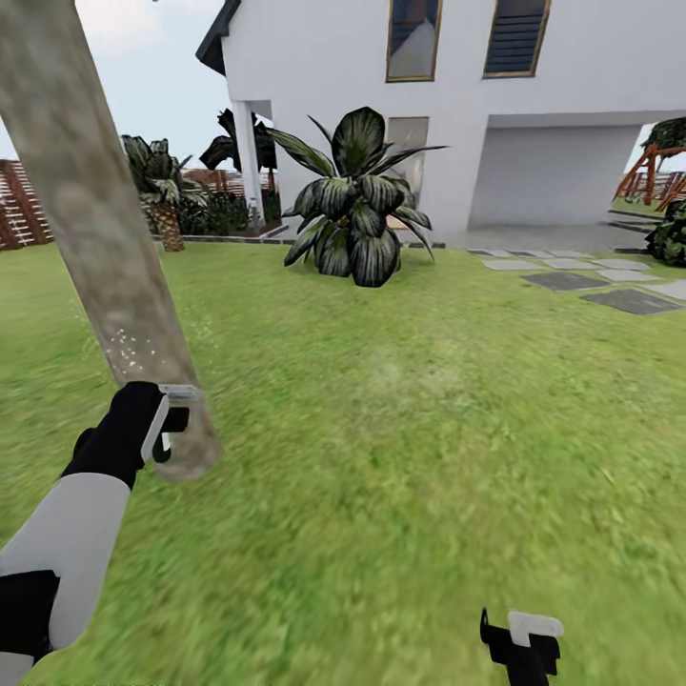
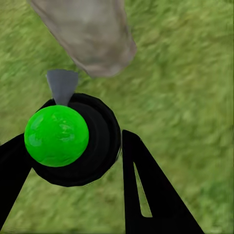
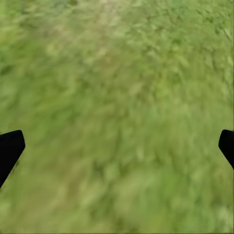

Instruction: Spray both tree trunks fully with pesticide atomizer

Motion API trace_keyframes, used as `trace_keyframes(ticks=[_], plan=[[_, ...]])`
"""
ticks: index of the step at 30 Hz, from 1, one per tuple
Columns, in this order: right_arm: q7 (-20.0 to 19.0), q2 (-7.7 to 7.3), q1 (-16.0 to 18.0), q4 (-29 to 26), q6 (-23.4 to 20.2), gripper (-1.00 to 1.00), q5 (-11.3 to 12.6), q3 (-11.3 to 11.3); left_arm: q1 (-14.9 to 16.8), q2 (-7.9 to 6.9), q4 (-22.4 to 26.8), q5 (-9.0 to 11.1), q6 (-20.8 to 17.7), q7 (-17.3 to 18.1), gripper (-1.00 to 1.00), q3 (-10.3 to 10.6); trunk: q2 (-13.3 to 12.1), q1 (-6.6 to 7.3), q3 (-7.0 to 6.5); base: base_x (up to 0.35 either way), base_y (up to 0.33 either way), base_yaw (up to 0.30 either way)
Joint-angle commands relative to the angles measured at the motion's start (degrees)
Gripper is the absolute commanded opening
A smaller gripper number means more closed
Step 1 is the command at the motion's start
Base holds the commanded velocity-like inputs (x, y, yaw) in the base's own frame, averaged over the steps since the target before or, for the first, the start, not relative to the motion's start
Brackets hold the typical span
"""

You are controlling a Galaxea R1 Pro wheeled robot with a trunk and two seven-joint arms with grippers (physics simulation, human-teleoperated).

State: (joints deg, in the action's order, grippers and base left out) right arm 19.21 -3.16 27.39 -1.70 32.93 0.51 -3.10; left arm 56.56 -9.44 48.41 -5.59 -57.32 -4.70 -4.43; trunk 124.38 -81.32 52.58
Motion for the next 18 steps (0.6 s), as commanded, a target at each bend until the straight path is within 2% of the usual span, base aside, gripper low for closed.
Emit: trace_keyframes(ticks=[1, 10, 15, 18], plan=[[0.30, 0.00, 0.03, 0.03, 0.05, 1.00, 0.02, -0.35, 0.04, -0.02, 0.08, -0.56, -0.16, 0.31, -1.00, -0.10, 0.01, -0.03, 0.06, 0.304, -0.025, 0.270], [0.30, 0.00, 0.03, 0.03, 0.12, 1.00, 0.02, -0.34, -0.04, 0.10, -0.02, -0.55, -0.07, 0.29, -1.00, 0.12, 0.01, -0.03, 0.06, 0.331, -0.011, 0.274], [0.30, -0.02, 0.03, 0.03, 0.12, 1.00, 0.02, -0.33, -0.04, 0.12, -0.37, -0.56, -0.07, 0.30, -1.00, 0.13, 0.01, -0.03, 0.06, 0.316, -0.103, 0.049], [0.30, -0.01, 0.03, 0.03, 0.12, 1.00, 0.02, -0.33, -0.04, 0.12, -0.61, -0.52, -0.07, 0.31, -1.00, 0.08, 0.01, -0.03, 0.06, 0.114, -0.045, 0.002]])
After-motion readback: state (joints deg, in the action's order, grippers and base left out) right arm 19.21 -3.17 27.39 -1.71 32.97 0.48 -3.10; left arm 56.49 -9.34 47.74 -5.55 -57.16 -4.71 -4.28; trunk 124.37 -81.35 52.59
